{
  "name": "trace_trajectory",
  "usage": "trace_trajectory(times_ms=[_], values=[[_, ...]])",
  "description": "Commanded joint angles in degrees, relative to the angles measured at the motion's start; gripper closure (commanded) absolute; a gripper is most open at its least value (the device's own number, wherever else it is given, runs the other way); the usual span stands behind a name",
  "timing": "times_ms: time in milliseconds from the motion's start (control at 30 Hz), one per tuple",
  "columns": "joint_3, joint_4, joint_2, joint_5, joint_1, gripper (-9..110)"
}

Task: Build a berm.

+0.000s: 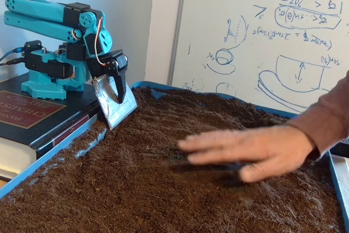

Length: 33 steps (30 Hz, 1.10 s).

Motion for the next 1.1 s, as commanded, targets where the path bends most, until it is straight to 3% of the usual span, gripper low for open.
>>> trace_trajectory(times_ms=[0, 1067], values=[[-1.7, 0.6, 0.3, -0.3, 0.4, 101], [-1.8, -0.1, 0.3, -0.3, 0.8, 101]])
